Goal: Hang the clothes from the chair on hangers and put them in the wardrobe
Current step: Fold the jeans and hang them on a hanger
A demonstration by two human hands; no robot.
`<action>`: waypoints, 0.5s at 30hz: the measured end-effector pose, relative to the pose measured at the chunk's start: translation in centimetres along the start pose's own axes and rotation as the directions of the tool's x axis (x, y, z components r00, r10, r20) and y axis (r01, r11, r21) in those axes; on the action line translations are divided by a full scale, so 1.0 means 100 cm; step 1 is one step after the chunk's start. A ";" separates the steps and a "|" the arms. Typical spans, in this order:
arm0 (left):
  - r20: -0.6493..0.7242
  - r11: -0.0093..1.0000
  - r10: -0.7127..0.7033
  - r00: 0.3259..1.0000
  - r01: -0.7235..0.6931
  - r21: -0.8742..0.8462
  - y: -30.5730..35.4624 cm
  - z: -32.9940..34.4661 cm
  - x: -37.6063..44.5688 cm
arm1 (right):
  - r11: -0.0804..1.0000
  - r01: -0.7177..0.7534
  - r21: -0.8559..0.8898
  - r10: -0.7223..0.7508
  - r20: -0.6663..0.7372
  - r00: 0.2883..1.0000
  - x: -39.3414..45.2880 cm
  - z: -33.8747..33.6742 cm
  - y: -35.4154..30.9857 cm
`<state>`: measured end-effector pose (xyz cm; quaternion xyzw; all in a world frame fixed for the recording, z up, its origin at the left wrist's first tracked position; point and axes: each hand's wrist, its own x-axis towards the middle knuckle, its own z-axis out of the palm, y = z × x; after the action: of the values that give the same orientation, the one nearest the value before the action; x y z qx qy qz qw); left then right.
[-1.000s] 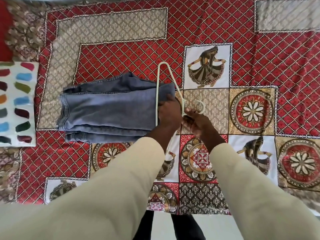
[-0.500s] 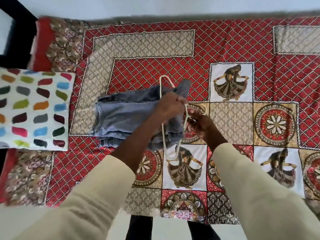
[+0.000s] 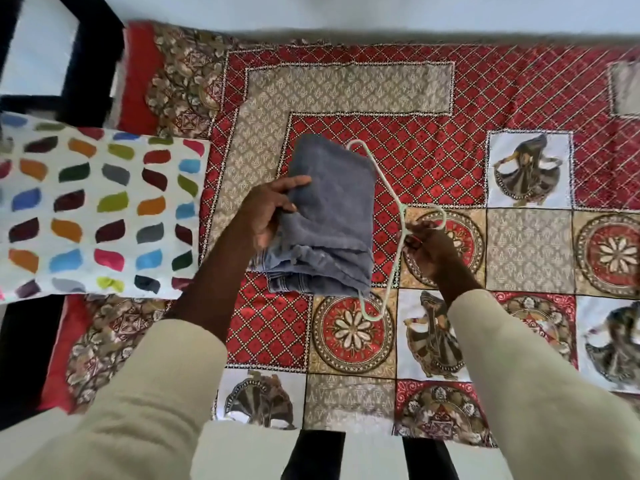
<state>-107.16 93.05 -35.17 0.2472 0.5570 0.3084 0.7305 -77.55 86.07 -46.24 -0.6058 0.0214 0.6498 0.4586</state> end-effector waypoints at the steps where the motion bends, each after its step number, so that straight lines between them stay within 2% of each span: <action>1: -0.011 1.000 -0.008 1.000 0.008 -0.028 -0.004 -0.017 0.000 | 1.000 0.006 0.018 -0.006 -0.019 1.000 0.002 0.005 0.001; 6: -0.121 0.994 -0.061 0.991 0.049 -0.097 -0.039 -0.082 0.005 | 0.998 0.042 0.056 -0.036 -0.102 0.994 0.002 0.026 0.004; 9: -0.126 0.988 -0.081 0.989 0.063 -0.144 -0.053 -0.098 0.008 | 0.996 0.075 0.046 -0.064 -0.212 0.975 0.003 0.038 0.011; 11: -0.157 0.992 -0.076 0.985 0.058 -0.114 -0.056 -0.103 0.010 | 0.995 0.087 0.041 -0.073 -0.268 0.961 0.000 0.041 0.015; 15: -0.223 0.999 0.012 0.975 -0.018 -0.027 -0.043 -0.113 0.022 | 0.988 0.155 -0.028 -0.156 -0.290 0.944 -0.003 0.047 0.006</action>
<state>-116.92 91.85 -42.55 0.2045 0.6288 0.3477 0.6648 -81.59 88.28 -45.12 -0.6956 0.0393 0.5154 0.4989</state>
